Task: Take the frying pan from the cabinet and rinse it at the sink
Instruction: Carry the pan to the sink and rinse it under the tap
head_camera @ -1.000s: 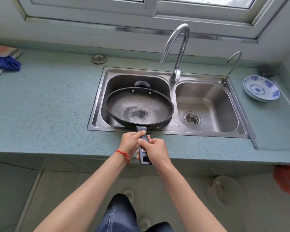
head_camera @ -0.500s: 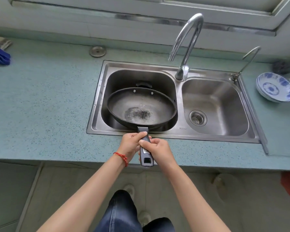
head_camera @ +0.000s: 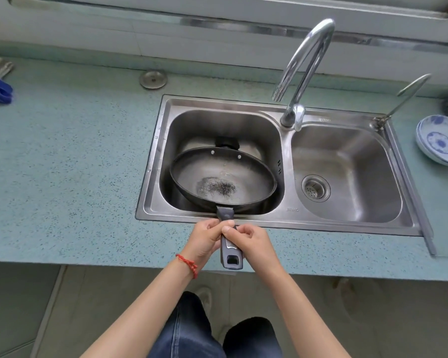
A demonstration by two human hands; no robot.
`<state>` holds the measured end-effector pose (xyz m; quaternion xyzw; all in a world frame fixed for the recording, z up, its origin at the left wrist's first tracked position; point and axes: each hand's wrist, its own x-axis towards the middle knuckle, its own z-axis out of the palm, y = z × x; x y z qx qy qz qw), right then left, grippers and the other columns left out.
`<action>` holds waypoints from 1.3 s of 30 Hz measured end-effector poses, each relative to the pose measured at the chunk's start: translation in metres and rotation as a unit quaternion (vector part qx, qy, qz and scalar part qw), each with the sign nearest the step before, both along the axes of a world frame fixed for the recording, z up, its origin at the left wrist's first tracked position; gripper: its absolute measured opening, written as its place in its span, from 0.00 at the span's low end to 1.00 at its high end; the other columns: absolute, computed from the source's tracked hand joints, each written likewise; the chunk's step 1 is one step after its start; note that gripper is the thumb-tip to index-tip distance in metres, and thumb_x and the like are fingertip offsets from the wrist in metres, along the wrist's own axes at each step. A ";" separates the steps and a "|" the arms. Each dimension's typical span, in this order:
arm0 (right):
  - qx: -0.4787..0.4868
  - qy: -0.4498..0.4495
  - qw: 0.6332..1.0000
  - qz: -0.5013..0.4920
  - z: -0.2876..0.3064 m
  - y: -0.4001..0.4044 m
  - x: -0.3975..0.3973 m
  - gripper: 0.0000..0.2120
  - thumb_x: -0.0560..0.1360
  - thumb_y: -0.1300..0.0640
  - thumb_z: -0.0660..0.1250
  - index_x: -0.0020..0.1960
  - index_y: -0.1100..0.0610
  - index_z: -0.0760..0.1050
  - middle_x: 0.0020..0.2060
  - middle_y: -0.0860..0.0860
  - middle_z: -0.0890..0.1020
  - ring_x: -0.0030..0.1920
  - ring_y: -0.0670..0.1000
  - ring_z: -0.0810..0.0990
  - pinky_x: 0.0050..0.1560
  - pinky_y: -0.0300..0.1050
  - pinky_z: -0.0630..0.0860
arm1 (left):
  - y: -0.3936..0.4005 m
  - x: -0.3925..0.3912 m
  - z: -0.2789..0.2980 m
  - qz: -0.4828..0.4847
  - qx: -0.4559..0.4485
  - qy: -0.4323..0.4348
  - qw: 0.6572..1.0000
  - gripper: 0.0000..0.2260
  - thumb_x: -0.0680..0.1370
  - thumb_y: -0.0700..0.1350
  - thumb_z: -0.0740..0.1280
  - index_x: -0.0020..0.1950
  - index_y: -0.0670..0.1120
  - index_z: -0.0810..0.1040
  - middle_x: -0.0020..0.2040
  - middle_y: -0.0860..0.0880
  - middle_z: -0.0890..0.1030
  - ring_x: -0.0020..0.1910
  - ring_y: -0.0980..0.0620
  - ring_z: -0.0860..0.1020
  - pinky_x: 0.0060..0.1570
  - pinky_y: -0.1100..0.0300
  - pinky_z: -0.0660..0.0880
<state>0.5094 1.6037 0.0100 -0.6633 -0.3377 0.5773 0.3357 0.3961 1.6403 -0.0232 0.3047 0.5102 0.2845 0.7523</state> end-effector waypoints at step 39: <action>0.119 0.010 0.965 -0.234 -0.041 0.225 0.182 0.04 0.76 0.65 0.61 0.51 0.64 0.68 0.30 0.55 0.77 0.21 0.41 0.76 0.29 0.33 0.76 | -0.016 0.005 0.023 0.098 -0.025 0.134 0.986 0.22 0.57 0.52 0.73 0.43 0.38 0.82 0.49 0.30 0.80 0.49 0.37 0.76 0.47 0.52 0.73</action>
